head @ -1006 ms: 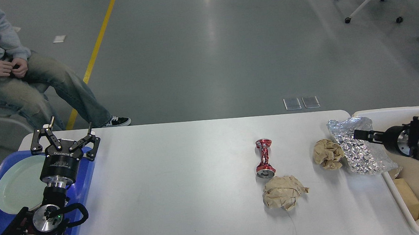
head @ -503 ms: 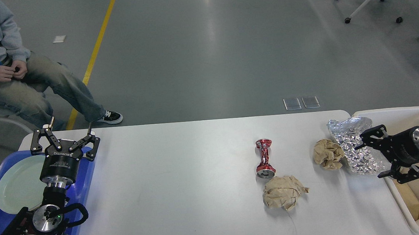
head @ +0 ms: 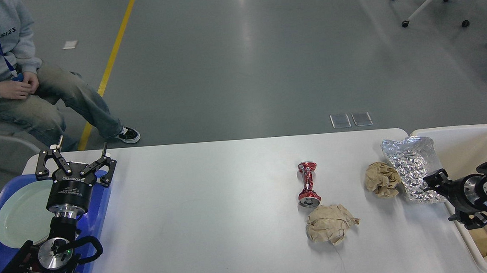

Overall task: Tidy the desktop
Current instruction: 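Grasp the crumpled foil with the right gripper and lift it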

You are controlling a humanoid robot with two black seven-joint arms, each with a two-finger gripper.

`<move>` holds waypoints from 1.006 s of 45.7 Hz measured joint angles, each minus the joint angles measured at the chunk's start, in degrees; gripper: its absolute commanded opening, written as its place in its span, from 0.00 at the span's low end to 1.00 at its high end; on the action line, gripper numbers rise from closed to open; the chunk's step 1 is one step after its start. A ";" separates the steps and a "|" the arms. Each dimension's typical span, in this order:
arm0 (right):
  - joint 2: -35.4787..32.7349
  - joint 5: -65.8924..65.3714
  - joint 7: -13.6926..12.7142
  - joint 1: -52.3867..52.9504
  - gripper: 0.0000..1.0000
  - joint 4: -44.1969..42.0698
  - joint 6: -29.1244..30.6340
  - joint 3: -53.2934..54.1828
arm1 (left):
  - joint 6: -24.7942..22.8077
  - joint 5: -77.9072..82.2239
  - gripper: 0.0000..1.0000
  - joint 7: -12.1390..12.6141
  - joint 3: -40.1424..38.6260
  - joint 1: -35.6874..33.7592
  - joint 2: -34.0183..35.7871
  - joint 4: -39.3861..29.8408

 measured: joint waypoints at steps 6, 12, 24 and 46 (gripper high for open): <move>-0.06 0.02 0.00 -0.14 0.80 -0.02 -1.75 1.32 | 0.00 0.00 0.96 0.00 0.00 0.00 0.00 0.00; 0.01 0.17 0.00 -0.62 0.79 -0.03 -1.94 2.73 | 0.00 0.00 0.96 0.00 0.00 0.00 0.00 0.00; 1.16 7.53 0.00 -4.12 0.77 -3.36 -2.53 6.05 | 0.00 0.00 0.96 0.00 0.00 0.00 0.01 -0.05; 3.19 11.38 -0.15 -7.53 0.00 -7.85 -2.59 6.08 | 0.00 0.00 0.96 0.00 0.00 0.00 0.01 -0.04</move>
